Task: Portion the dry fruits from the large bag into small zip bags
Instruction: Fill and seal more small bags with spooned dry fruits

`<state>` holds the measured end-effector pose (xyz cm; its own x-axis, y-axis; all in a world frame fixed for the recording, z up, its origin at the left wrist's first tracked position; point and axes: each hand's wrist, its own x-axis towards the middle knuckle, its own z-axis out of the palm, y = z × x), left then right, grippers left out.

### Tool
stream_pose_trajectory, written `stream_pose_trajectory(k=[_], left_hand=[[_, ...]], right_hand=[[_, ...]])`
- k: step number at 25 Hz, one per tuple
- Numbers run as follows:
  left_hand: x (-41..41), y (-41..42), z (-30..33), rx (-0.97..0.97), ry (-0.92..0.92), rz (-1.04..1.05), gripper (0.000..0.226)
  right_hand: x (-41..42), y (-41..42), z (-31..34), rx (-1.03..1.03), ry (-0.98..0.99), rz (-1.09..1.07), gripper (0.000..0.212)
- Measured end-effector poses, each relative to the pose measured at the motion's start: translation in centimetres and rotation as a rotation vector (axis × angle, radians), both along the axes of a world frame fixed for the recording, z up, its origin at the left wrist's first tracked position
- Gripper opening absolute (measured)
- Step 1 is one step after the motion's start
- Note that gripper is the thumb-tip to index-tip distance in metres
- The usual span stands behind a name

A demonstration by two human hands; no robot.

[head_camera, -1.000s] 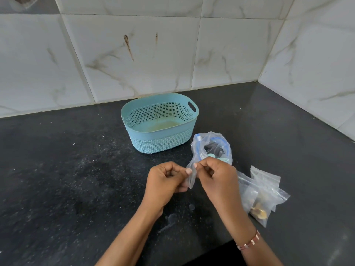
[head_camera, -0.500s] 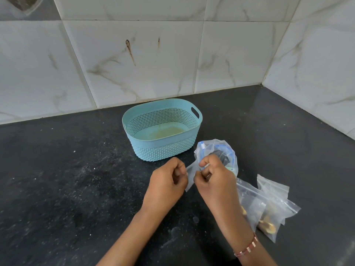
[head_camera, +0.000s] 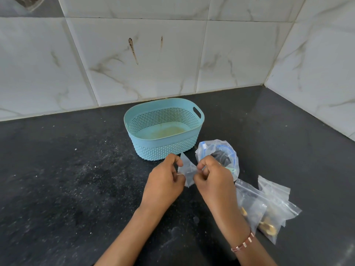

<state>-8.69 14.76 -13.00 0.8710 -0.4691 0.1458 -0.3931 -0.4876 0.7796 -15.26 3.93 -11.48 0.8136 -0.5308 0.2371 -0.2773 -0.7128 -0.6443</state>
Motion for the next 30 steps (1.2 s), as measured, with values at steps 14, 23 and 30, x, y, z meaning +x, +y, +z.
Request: stream_pose_trajectory(k=[14,23,30], left_hand=[[-0.3,1.1,-0.7,-0.194,0.04,-0.439,0.069],[-1.0,0.0,-1.5,-0.295,0.091,-0.384,0.055],[0.2,-1.2,-3.1,-0.316,0.33,-0.416,0.053]], right_hand=[[-1.2,-1.1,2.4,0.261,-0.002,0.048,0.025],[-2.1,-2.3,2.3,0.265,-0.077,-0.068,0.012],[-2.4,-7.3,-0.7,-0.147,0.252,-0.175,0.021]])
